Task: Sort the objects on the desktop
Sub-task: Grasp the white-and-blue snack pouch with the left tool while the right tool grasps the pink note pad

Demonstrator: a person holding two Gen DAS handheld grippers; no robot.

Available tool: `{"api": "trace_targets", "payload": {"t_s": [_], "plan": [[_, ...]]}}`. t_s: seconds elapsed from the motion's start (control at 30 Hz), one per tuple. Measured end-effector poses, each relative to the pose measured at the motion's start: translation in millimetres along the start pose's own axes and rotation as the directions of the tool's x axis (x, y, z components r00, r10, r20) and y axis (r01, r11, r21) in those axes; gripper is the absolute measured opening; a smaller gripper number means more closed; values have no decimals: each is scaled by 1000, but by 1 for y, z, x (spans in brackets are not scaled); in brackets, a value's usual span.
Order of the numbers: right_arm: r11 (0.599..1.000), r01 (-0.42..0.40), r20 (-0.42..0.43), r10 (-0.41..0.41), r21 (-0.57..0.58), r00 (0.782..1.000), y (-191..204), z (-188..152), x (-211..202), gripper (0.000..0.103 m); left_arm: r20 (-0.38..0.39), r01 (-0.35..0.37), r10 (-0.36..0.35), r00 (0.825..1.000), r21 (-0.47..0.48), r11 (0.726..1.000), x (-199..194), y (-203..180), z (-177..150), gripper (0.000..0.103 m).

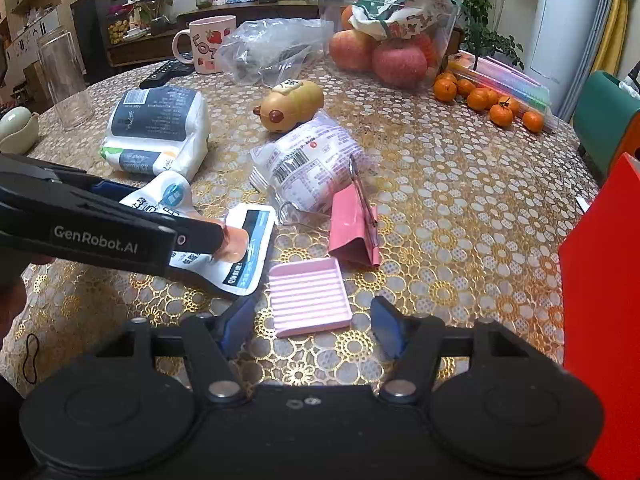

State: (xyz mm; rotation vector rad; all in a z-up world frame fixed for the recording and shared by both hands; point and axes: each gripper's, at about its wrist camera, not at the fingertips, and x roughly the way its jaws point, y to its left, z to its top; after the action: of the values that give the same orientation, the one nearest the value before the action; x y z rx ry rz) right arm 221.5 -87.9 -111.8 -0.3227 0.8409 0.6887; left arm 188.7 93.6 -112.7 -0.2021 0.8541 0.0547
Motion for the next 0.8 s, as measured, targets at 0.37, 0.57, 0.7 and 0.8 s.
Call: {"api": "trace_targets", "payload": {"t_s": [0.37,0.57,0.7,0.8], "plan": [[1000,-13,12,14,-24,1000,4,0,-3,40,18,-15,14,1000,37,999,-4,-6,-1,64],[1000,-12,11,12,-13,1000,3,-1,-4,40,26,-12,11,1000,37,999,-7,-7,-1,59],[1000,-14,8,14,-2,1000,0,-3,-7,39,29,11,-12,1000,21,1000,-10,-7,0,44],[1000,-14,6,14,8,1000,-2,-4,-9,39,30,1,-1,1000,9,1000,-13,-9,0,41]]}}
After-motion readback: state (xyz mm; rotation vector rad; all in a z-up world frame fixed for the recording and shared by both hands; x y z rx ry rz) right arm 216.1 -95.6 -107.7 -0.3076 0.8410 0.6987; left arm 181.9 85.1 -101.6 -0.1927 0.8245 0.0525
